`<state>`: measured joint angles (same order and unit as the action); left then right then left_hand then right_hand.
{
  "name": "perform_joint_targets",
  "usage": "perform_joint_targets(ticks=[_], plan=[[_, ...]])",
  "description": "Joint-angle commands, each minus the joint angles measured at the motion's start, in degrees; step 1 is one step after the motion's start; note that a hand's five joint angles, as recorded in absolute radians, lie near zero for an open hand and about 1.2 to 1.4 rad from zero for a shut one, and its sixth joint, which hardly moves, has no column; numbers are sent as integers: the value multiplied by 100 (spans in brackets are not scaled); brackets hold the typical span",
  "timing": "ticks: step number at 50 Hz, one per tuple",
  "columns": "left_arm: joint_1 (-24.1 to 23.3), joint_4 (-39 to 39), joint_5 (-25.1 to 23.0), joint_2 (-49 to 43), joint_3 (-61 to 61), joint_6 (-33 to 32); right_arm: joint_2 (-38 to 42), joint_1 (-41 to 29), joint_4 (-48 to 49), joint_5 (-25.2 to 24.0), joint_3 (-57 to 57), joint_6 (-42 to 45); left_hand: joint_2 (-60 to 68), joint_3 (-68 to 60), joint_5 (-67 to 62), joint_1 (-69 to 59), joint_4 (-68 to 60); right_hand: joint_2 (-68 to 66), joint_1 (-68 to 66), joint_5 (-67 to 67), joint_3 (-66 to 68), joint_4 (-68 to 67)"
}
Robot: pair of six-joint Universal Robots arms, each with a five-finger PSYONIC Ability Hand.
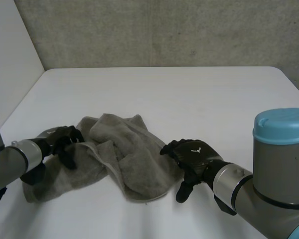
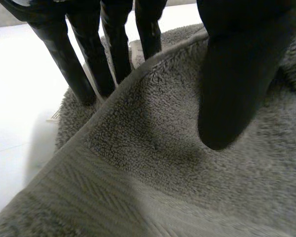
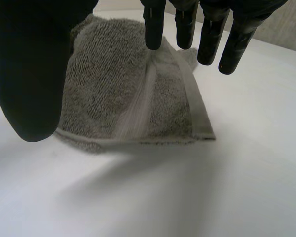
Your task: Fold the towel.
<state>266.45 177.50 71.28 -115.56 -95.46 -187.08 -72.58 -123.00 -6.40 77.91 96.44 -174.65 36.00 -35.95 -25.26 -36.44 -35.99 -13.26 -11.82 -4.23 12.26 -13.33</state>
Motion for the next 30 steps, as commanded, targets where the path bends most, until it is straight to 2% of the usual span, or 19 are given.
perform_joint_targets(ticks=[1,5,7,8,12,17,19,25,30], plan=[[-137,874,53,-151,10,23,-19,22,24,-4,261,283,2704,-2708,-2778,-2659,-2704,326,182,423,-226,333],[-268,1058,70,-230,10,-4,-45,22,182,39,410,476,2804,-2809,-2878,-2760,-2805,326,182,423,-226,333],[-322,1067,70,-247,10,-4,-54,13,253,101,446,494,3259,-3263,-3333,-3214,-3259,326,182,423,-226,333],[-348,1067,79,-247,19,-4,-63,13,305,153,446,494,4389,-4394,-4463,-4345,-4390,326,182,423,-226,333],[-366,1067,158,-160,28,-4,-89,22,332,251,437,494,4400,-4405,-4474,-4356,-4401,326,182,423,-226,333],[-541,1005,466,429,116,5,-160,22,323,409,376,388,4400,-4405,-4474,-4356,-4401,326,182,423,-226,333],[-664,1005,606,963,133,5,-177,-22,306,462,314,196,4400,-4405,-4474,-4356,-4401,326,182,423,-226,333],[-814,891,686,1748,151,14,-160,-338,218,435,104,-612,4400,-4405,-4474,-4356,-4401,326,182,423,-226,333],[-902,400,686,2520,142,14,-90,-522,261,409,85,-667,4400,-4405,-4474,-4356,-4401,326,182,423,-226,333]])
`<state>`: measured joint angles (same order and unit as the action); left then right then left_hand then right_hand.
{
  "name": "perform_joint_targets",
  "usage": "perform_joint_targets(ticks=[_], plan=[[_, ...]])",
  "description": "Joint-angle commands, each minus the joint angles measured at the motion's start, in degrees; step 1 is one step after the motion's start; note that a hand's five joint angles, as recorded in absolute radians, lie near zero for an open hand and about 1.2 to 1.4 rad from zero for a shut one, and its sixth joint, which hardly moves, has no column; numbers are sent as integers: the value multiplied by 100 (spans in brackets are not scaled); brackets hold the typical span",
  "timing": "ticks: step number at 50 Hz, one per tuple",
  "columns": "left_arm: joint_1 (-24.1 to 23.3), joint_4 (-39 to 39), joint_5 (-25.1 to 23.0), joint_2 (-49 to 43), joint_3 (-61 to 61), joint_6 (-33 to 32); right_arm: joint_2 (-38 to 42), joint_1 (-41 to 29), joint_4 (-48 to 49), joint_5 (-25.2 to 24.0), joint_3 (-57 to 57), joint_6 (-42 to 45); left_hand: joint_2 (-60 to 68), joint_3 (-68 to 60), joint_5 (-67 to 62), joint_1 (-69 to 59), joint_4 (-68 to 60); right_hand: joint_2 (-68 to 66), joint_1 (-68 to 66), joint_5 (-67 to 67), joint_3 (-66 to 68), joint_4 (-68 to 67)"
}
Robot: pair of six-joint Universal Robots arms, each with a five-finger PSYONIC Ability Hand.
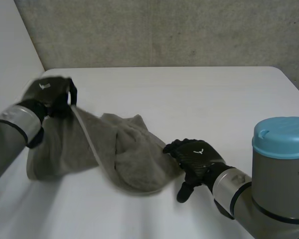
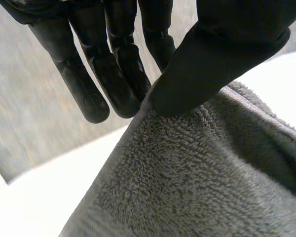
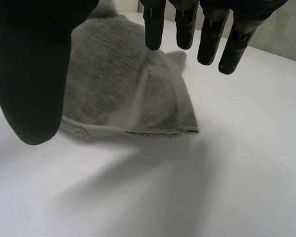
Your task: Fold the towel.
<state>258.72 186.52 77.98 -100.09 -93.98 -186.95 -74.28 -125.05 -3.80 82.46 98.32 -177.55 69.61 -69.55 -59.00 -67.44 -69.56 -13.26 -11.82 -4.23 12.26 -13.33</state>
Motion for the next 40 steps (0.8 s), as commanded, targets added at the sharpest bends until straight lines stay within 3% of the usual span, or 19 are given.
perform_joint_targets(ticks=[1,17,24,25,26,27,28,29,36,40], plan=[[-129,-503,16,974,-7,1,80,-318,2,-46,-102,-377,1039,-1045,-1100,-1256,-1044,326,182,423,-226,333],[-225,-978,86,1695,125,36,1398,-802,1022,69,-515,221,1039,-1045,-1100,-1256,-1044,-305,-449,-208,404,-298],[-225,-978,262,1677,152,63,1697,-898,1645,718,-559,887,1039,-1045,-1100,-1256,-1044,-2152,-2295,-2055,2251,-2145],[-225,-978,288,1686,169,63,1723,-899,1716,797,-559,1011,1039,-1045,-1100,-1256,-1044,-3204,-3348,-3108,3304,-3198],[-225,-978,288,1686,169,63,1724,-899,1716,798,-559,1012,1039,-1045,-1100,-1256,-1044,-3215,-3359,-3118,3314,-3208],[-225,-978,297,1686,187,80,1732,-890,1751,868,-551,1081,1039,-1045,-1100,-1256,-1044,-4847,-4991,-4750,4946,-4840],[-225,-978,297,1686,187,80,1732,-890,1751,868,-550,1082,1039,-1045,-1100,-1256,-1044,-4863,-5007,-4767,4963,-4857],[-225,-978,297,1678,204,98,1706,-881,1778,929,-577,1091,1039,-1045,-1100,-1256,-1044,-6656,-6800,-6559,6756,-6649],[-208,-978,306,1677,275,168,871,-626,1822,1255,-814,1152,1039,-1045,-1100,-1256,-1044,-6674,-6818,-6577,6774,-6667],[-217,-969,297,1686,284,151,-84,83,1595,1177,-1051,1581,1039,-1045,-1100,-1256,-1044,-6674,-6818,-6577,6774,-6667]])
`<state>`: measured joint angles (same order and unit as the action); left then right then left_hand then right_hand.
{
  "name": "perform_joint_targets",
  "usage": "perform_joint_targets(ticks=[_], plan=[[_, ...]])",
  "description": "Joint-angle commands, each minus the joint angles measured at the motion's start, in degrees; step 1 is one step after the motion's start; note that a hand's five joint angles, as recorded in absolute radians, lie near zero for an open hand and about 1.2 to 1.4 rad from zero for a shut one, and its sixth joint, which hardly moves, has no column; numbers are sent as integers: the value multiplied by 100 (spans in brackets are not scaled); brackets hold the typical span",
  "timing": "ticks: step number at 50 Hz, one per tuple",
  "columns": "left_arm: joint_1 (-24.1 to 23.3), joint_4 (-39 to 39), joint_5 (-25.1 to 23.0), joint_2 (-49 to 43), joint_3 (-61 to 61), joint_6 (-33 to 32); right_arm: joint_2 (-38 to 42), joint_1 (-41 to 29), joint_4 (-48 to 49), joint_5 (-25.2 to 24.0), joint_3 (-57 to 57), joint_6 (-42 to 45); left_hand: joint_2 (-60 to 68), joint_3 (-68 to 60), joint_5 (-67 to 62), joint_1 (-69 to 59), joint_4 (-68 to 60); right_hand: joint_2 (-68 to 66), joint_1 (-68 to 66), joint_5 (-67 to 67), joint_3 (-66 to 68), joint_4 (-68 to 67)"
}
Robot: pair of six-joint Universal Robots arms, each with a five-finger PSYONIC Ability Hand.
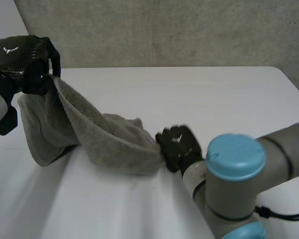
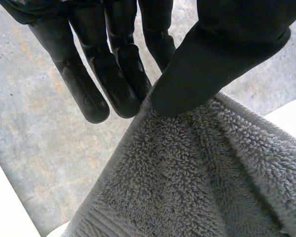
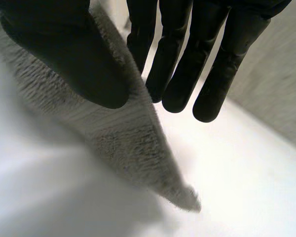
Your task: Fold the towel.
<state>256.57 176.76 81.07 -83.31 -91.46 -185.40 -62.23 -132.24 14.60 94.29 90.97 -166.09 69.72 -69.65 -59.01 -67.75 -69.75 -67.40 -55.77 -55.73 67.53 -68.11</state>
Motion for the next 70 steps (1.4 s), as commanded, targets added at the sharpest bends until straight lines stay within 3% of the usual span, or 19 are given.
perform_joint_targets(ticks=[1,7,12,20,25,30,35,36,37,38,40,41,42,44,45,51,59,64,70], plan=[[-11,7,-21,-1,31,-22,-1517,979,-560,-155,-430,811,1028,-1035,-1099,-1225,-1025,-1260,-2423,-1427,1247,-1189],[-29,-72,-48,-150,-57,-84,-1942,1297,-1671,-622,-774,1896,1028,-1035,-1099,-1225,-1025,-1260,-2423,-1427,1247,-1189],[-46,-772,-39,-790,-92,-504,-2082,1464,-3232,-701,-1029,2913,1028,-1035,-1099,-1225,-1025,-1260,-2423,-1427,1247,-1189],[-309,-1776,-21,-1476,5,-1418,-2144,1455,-4000,-772,-897,3468,1028,-1035,-1099,-1225,-1025,-1260,-2423,-1427,1247,-1189],[-415,-1584,-21,-1836,302,-1587,-1488,1455,-3956,-719,-1036,3662,1028,-1035,-1099,-1225,-1025,-1260,-2423,-1427,1247,-1189],[-477,-1153,163,-2330,1209,-1587,-676,1394,-3613,-693,-2119,3601,1028,-1035,-1099,-1225,-1025,-1260,-2423,-1427,1247,-1189],[-679,-406,673,-2725,2738,-1569,-316,1367,-2093,-447,-3437,3109,1028,-1035,-1099,-1225,-1025,-1260,-2423,-1427,1247,-1189],[-722,3,864,-2786,3243,-1569,-342,1376,-1249,-290,-3681,2830,1028,-1035,-1099,-1225,-1025,-1260,-2423,-1427,1247,-1189],[-749,556,1049,-2796,3631,-1552,-394,1437,-318,-123,-3727,2540,1028,-1035,-1099,-1225,-1025,-1260,-2423,-1427,1247,-1189],[-749,561,1051,-2796,3635,-1552,-395,1438,-308,-121,-3727,2538,1028,-1035,-1099,-1225,-1025,-1260,-2423,-1427,1247,-1189],[-775,1890,1252,-2673,3837,-1543,-674,1464,1415,89,-3526,2196,1028,-1035,-1099,-1225,-1025,-1260,-2423,-1427,1247,-1189],[-776,1897,1253,-2673,3837,-1543,-676,1464,1423,90,-3525,2195,1028,-1035,-1099,-1225,-1025,-1260,-2423,-1427,1247,-1189],[-784,2550,1314,-2542,3785,-1551,-867,1455,1928,124,-3334,2203,1028,-1035,-1099,-1225,-1025,-1260,-2423,-1427,1247,-1189],[-811,3070,1323,-2402,3680,-1534,-1043,1464,2107,107,-3131,2247,1028,-1035,-1099,-1225,-1025,-1260,-2423,-1427,1247,-1189],[-846,3371,1306,-2278,3435,-1534,-1176,1464,2109,72,-2929,2256,1028,-1035,-1099,-1225,-1025,-1260,-2423,-1427,1247,-1189],[-881,3339,1253,-2101,2501,-1534,-1282,1473,1977,-174,-2145,2274,1028,-1035,-1099,-1225,-1025,-1260,-2423,-1427,1247,-1189],[-916,3040,928,-2137,673,-1587,-1476,1955,872,-1148,-583,2353,1028,-1035,-1099,-1225,-1025,-1260,-2423,-1427,1247,-1189],[-943,2996,787,-2758,-301,-1604,-1187,2070,133,-1255,-46,2379,1028,-1035,-1099,-1225,-1025,-1260,-2423,-1427,1247,-1189],[-951,2732,796,-3323,-531,-1666,-535,2167,-502,-1238,307,2713,1028,-1035,-1099,-1225,-1025,-1260,-2423,-1427,1247,-1189]])
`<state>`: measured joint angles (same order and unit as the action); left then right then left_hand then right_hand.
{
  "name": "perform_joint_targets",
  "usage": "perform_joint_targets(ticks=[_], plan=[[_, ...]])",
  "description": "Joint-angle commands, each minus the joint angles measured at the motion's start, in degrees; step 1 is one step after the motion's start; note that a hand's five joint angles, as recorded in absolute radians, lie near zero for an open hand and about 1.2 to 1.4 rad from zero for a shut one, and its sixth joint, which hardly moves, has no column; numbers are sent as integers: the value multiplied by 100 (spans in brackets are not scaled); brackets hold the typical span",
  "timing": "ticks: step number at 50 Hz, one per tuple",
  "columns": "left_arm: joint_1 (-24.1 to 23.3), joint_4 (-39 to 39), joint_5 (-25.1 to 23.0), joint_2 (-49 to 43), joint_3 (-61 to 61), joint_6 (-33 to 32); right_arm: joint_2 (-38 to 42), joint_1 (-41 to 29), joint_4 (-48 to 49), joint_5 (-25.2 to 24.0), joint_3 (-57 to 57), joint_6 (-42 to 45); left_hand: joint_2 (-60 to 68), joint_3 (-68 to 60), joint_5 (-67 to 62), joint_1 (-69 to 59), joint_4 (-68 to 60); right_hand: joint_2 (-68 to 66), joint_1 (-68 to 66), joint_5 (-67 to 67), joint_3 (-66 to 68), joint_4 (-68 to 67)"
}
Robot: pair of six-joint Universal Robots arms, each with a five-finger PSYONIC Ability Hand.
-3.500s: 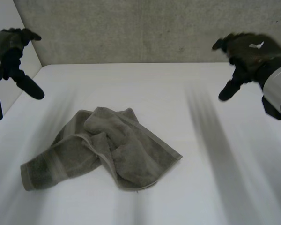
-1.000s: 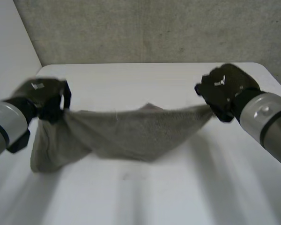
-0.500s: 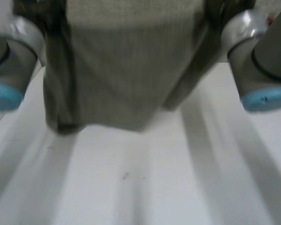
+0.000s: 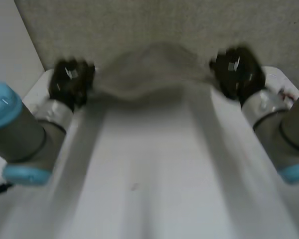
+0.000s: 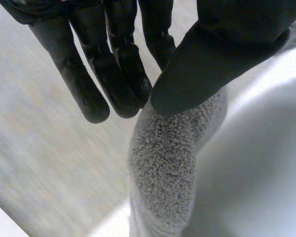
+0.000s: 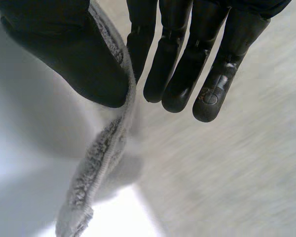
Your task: Fold the towel.
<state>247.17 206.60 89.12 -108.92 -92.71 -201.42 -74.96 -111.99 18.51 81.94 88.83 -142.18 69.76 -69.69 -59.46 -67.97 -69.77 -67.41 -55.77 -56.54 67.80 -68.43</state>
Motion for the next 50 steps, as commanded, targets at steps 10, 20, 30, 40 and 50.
perform_joint_targets(ticks=[10,20,30,40,50], plan=[[-2,-1166,-44,-842,-538,-231,500,300,-1394,-64,1154,481,-382,375,351,202,383,-1259,-2423,-1346,1220,-1157],[59,-1087,-35,-736,-529,-187,-386,265,-1411,-204,1418,16,-3732,3725,3702,3553,3733,-1259,-2423,-1346,1220,-1157],[121,-1096,-44,-815,-626,-134,-748,318,-1587,-258,1277,-556,-4104,4097,4074,3925,4106,-1259,-2423,-1346,1220,-1157],[165,-1113,-52,-833,-547,822,-792,283,-1825,-240,1216,-934,-4021,4014,3990,3841,4022,-1259,-2423,-1346,1220,-1157],[138,-1113,-52,-1131,-257,1105,-1134,318,-1825,-222,1120,-1180,-3769,3762,3738,3589,3770,-1259,-2423,-1346,1220,-1157]])
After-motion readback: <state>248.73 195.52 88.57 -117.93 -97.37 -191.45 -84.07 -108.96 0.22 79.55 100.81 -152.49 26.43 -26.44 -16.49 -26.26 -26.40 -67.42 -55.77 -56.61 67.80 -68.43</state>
